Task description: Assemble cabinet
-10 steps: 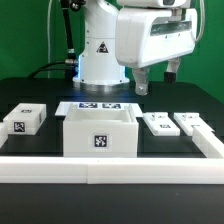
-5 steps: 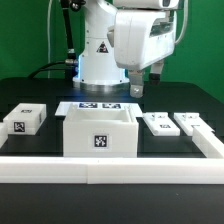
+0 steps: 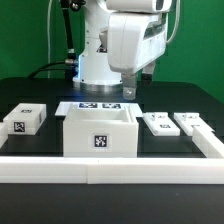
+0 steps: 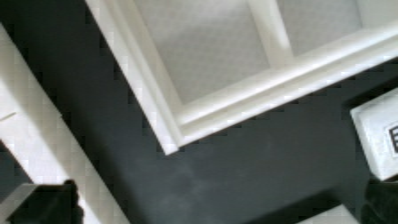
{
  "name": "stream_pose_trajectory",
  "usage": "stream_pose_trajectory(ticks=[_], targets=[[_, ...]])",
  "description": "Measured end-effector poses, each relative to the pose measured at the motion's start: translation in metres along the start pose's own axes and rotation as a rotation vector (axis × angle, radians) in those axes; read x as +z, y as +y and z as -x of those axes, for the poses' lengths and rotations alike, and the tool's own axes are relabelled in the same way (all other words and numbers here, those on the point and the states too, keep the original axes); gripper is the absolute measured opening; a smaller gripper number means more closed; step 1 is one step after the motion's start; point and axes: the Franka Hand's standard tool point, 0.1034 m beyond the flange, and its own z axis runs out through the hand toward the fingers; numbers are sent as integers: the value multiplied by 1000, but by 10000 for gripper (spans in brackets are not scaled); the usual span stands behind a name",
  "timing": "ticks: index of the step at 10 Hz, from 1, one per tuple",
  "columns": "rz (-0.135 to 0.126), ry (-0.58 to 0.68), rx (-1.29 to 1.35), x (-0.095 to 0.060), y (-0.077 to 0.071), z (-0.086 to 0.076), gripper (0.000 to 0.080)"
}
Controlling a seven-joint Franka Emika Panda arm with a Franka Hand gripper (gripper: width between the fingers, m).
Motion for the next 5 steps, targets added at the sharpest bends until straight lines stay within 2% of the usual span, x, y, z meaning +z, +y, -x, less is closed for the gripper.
stream_pose_trajectory(ticks=[1,2,5], targets=[[11,4,-59,4,0,8,798],[11,4,-98,8,-3,11,798],[13,6,-97,10,-5,12,798]])
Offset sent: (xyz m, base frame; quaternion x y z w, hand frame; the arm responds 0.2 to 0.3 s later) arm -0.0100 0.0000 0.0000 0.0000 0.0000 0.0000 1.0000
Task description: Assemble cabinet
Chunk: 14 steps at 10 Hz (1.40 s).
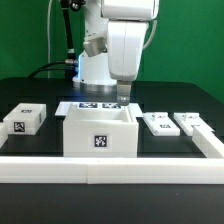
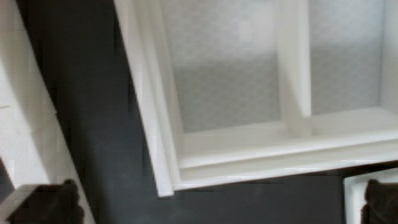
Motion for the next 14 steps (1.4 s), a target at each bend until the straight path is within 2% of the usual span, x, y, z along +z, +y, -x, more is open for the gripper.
stream_pose_trajectory(ticks=[3,5,6,7,10,11,14], targets=[[-13,-3,-1,3,-12,2,798],[-12,1,-56,14,-35,11,798],[-21,0,-63,19,-47,14,798],[-20,1,-69,21,-55,16,798],[-41,-3,-68,25,-70,19,798],[-42,-2,-73,29,-76,19,798],[-38,6,-73,45,-103,26,798]])
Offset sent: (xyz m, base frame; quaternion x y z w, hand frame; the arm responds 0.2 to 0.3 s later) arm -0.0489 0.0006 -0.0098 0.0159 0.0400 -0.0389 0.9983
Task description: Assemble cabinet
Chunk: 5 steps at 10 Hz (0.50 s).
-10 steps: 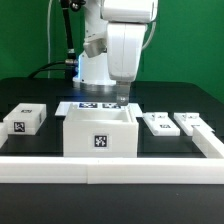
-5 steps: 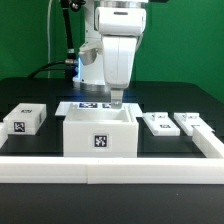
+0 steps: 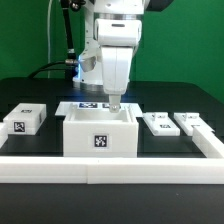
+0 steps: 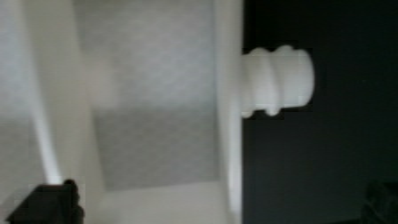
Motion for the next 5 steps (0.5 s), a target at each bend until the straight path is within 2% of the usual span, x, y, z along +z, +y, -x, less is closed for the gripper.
stream_pose_trajectory(ticks=[3,5], targets=[[-20,2,9,12,-16,4,798],[-21,8,22,23,-15,-2,798]])
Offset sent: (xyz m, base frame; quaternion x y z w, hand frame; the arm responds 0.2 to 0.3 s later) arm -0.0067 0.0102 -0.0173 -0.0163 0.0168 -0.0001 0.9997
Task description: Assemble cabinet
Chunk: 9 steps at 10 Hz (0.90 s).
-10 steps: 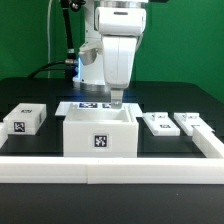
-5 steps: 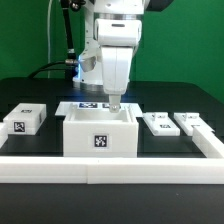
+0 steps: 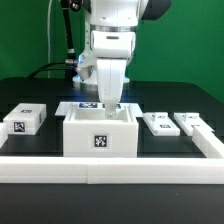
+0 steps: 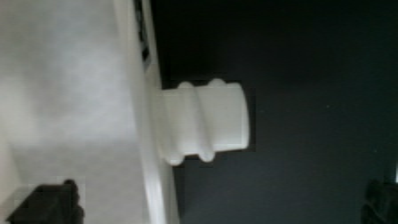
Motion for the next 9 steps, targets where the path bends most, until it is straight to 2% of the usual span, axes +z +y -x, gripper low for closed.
stream_pose_trajectory(ticks=[3,4,5,6,7,9], targets=[[-14,2,7,8,0,1,798],[-13,2,7,8,0,0,712],[-9,1,14,6,1,0,577],[-10,1,15,6,1,0,577],[-11,1,15,7,1,1,382],[-11,1,15,7,1,1,107]])
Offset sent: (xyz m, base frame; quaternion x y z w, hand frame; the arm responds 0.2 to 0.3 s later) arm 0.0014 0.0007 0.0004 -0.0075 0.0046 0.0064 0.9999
